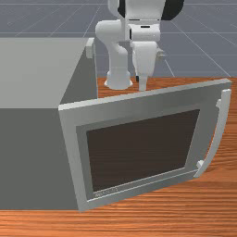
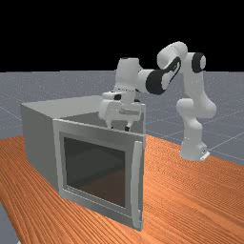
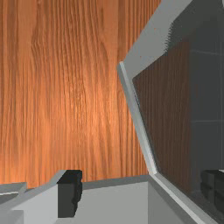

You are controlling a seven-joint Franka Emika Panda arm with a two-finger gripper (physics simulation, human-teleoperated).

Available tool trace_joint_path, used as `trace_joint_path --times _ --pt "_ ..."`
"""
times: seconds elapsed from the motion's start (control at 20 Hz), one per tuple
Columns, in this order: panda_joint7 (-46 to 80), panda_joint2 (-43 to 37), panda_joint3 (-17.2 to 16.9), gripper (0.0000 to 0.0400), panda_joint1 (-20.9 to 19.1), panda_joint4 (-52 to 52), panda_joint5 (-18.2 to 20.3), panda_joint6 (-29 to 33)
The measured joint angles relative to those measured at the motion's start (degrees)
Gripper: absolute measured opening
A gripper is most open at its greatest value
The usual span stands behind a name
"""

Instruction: Close the microwave

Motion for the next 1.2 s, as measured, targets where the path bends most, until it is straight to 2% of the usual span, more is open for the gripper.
trace_joint_path --times 0.25,0.6,0.8,1.1,1.2 --pt "0.4 -3.0 0.0 0.04 0.0 -5.1 -0.3 4.8" --pt "0.1 -3.2 0.0 0.04 0.0 -1.7 0.0 -0.5" --pt "-0.1 1.0 0.0 0.04 0.1 4.7 -0.2 -1.7" --pt "0.2 12.0 -0.8 0.04 0.8 21.9 -2.0 -8.8" --pt "0.4 12.7 -1.0 0.0386 1.0 22.9 -2.4 -9.0"
